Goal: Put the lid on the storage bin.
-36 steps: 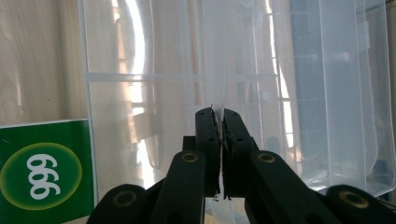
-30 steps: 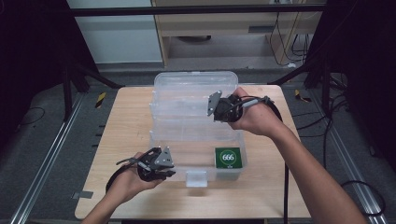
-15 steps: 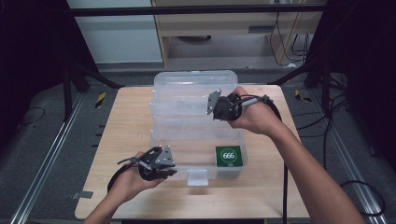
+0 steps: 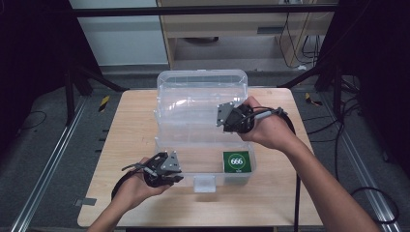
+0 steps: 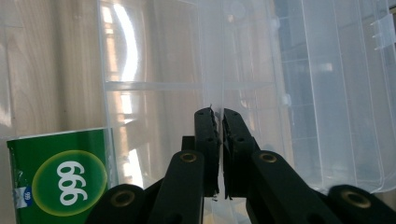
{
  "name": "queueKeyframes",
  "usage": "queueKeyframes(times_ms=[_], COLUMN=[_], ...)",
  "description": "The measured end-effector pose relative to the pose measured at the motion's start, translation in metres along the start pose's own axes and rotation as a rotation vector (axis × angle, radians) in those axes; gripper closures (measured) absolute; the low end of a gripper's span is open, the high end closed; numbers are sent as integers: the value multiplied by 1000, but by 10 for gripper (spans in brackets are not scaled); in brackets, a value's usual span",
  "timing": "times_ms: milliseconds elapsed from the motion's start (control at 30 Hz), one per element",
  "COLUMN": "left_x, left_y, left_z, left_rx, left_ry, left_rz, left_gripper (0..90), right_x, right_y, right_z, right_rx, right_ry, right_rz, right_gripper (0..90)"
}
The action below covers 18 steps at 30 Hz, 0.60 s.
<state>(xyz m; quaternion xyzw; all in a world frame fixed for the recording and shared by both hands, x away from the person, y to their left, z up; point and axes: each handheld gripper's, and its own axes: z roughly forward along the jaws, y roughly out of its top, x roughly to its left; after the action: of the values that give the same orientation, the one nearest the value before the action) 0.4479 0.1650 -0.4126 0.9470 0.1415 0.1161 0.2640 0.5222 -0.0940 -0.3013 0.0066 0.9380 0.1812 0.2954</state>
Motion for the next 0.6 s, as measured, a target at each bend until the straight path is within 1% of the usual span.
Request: queueKeyframes(times_ms=[167,200,333,600], left_x=[0,0,0,-1], left_y=[0,0,-1,-1], left_z=[0,0,0,0], left_rx=[-2,-3,-4,-5], left_ry=[1,1,2,3], left_rz=[0,-1,-1,-2], left_gripper=[752,751,750,749], right_x=[7,9,16,25], right_y=[-1,-1,-2,-7], right_z=[-3,-5,-7,-11], right_rx=[-9,-14,-21,-46], right_ry=[-9,-12,-24,-35], right_rz=[1,-5,-7,-6], right_gripper=[862,861,859,855])
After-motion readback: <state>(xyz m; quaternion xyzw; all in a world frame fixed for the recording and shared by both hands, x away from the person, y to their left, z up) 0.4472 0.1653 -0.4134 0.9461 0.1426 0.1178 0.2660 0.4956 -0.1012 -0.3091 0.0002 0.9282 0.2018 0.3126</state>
